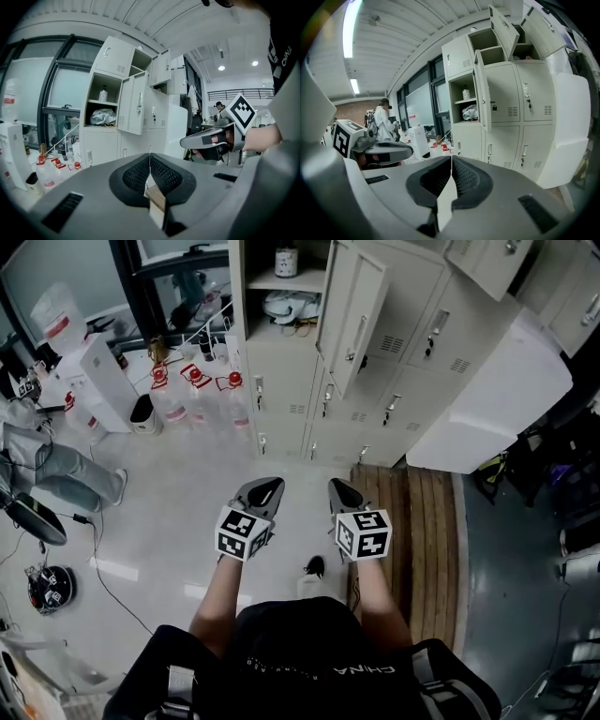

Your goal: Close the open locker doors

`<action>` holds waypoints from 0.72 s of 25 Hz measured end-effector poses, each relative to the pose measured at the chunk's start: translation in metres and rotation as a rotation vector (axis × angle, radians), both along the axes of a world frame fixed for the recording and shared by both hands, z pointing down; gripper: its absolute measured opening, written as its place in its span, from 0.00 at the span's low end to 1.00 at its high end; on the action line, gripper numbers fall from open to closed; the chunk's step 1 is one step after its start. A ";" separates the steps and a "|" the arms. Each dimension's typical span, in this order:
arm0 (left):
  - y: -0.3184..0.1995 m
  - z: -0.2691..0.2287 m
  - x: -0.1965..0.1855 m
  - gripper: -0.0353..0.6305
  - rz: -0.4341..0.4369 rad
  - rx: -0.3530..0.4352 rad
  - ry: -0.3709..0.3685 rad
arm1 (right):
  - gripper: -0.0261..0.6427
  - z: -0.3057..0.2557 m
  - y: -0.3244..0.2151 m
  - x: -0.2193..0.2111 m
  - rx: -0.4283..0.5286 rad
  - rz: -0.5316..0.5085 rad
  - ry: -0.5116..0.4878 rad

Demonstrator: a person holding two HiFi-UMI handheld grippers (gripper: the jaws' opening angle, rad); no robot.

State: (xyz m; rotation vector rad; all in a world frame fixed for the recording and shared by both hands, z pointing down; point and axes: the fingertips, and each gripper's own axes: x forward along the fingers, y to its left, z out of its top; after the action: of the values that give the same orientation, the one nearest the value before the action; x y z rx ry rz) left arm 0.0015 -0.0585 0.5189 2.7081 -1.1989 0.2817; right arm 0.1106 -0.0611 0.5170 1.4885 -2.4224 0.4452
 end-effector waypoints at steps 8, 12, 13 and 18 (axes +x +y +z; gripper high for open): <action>-0.086 -0.014 0.048 0.09 -0.040 0.022 -0.022 | 0.09 -0.016 -0.093 0.049 0.013 -0.048 -0.002; -0.110 -0.015 0.062 0.09 -0.046 0.036 -0.067 | 0.09 -0.015 -0.128 0.064 0.009 -0.057 -0.023; -0.113 -0.013 0.063 0.09 -0.044 0.032 -0.075 | 0.09 -0.012 -0.135 0.067 0.003 -0.052 -0.032; -0.135 -0.005 0.046 0.09 -0.063 0.007 -0.061 | 0.09 -0.010 -0.159 0.061 -0.003 -0.044 -0.044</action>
State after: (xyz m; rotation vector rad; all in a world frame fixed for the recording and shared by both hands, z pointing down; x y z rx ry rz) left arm 0.0477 -0.1940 0.5137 2.6800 -1.3008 0.3547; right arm 0.1714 -0.2205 0.5073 1.4358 -2.4813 0.4771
